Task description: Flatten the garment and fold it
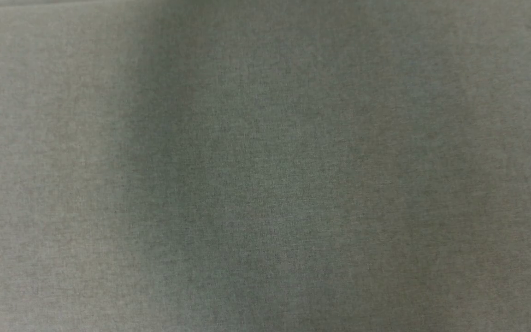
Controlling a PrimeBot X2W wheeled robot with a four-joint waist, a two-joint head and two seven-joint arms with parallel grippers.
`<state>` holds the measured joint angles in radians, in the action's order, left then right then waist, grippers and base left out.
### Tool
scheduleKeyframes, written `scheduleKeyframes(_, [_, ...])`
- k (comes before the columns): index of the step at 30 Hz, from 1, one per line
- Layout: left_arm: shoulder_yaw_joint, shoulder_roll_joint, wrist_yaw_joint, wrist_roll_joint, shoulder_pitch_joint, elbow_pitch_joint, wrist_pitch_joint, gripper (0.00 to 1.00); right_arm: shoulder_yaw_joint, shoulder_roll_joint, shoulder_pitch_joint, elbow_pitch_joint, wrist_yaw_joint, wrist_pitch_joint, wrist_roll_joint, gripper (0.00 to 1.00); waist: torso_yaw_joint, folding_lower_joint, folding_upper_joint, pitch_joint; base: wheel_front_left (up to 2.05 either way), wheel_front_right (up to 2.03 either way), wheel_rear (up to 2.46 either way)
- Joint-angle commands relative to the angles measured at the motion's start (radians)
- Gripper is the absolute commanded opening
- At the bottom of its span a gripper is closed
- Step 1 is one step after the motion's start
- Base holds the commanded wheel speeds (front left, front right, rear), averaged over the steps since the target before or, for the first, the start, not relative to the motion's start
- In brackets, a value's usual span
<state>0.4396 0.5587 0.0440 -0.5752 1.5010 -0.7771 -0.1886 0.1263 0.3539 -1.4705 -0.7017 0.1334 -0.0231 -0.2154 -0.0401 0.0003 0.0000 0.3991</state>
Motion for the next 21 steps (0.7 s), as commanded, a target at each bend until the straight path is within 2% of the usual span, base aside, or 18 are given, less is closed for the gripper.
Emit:
scheduleKeyframes(1, [0.000, -0.003, -0.013, -0.010, -0.012, -0.035, -0.012, 0.00, 0.017, -0.002, 0.005, -0.037, -0.003, 0.014, -0.015, 0.00, 0.004, -0.0003, 0.0000, 0.018, 0.00, 0.00, 0.00])
scheduleKeyframes(9, [-0.006, -0.050, -0.077, -0.064, -0.138, -0.143, -0.048, 0.00, 0.134, -0.019, 0.107, -0.136, -0.003, 0.084, -0.102, 0.00, 0.015, -0.0003, 0.0000, 0.008, 0.00, 0.00, 0.00])
scheduleKeyframes(15, [-0.030, -0.083, -0.104, -0.122, -0.375, -0.121, -0.067, 0.00, 0.225, -0.003, 0.306, -0.107, -0.003, 0.140, -0.190, 0.00, 0.031, -0.0003, 0.0000, -0.074, 0.00, 0.00, 0.00])
scheduleKeyframes(19, [-0.044, -0.098, -0.092, -0.149, -0.601, -0.045, -0.071, 0.00, 0.264, 0.018, 0.500, -0.038, -0.003, 0.150, -0.251, 0.00, 0.037, -0.0003, 0.0000, -0.157, 0.00, 0.00, 0.00])
scheduleKeyframes(21, [-0.058, -0.100, -0.071, -0.165, -0.724, 0.013, -0.072, 0.00, 0.269, 0.031, 0.614, 0.016, -0.003, 0.142, -0.276, 0.00, 0.039, -0.0003, 0.0000, -0.195, 0.00, 0.00, 0.00])
